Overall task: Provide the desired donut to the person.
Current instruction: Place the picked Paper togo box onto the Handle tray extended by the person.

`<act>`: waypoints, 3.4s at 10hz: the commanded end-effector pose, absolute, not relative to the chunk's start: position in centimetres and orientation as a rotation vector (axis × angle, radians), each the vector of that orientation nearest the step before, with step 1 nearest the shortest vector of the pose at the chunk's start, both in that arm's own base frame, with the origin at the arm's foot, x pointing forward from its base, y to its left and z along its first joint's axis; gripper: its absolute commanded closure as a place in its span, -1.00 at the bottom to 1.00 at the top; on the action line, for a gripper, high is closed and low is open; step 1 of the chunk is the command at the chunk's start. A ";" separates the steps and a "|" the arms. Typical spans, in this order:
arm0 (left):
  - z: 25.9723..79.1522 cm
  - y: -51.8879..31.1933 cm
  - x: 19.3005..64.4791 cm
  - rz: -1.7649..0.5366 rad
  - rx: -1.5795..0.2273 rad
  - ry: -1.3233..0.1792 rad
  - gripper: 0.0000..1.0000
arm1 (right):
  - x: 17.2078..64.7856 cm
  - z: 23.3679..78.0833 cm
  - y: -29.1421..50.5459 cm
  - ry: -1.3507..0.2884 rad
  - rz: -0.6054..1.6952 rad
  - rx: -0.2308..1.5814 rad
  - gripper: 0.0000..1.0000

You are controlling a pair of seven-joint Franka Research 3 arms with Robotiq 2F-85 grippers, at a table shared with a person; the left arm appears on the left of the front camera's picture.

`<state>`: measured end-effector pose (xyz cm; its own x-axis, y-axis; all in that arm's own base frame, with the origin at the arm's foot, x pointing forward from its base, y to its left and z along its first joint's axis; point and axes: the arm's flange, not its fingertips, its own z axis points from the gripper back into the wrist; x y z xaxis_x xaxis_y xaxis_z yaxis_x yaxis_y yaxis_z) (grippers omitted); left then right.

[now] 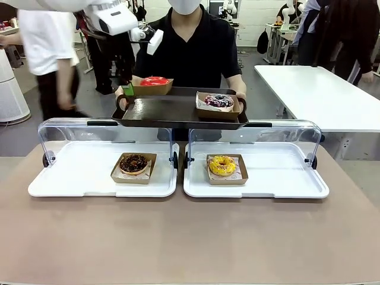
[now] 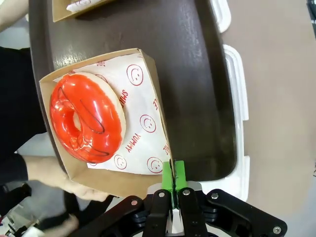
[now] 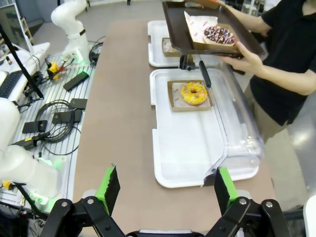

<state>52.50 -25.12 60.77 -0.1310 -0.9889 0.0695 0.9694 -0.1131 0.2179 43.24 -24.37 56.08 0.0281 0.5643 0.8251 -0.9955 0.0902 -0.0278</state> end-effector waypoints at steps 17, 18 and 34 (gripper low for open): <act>55.9 -26.9 56.7 -1.685 0.077 -0.145 -1.00 | 43.0 56.0 -24.4 -0.786 1.375 0.694 -1.00; 56.2 -26.6 56.2 -1.674 0.109 -0.151 -1.00 | 43.0 56.0 -24.4 -0.786 1.375 0.694 -1.00; 58.5 -2.5 33.2 -1.722 -0.009 -0.194 -1.00 | 43.0 56.0 -24.4 -0.786 1.375 0.694 -1.00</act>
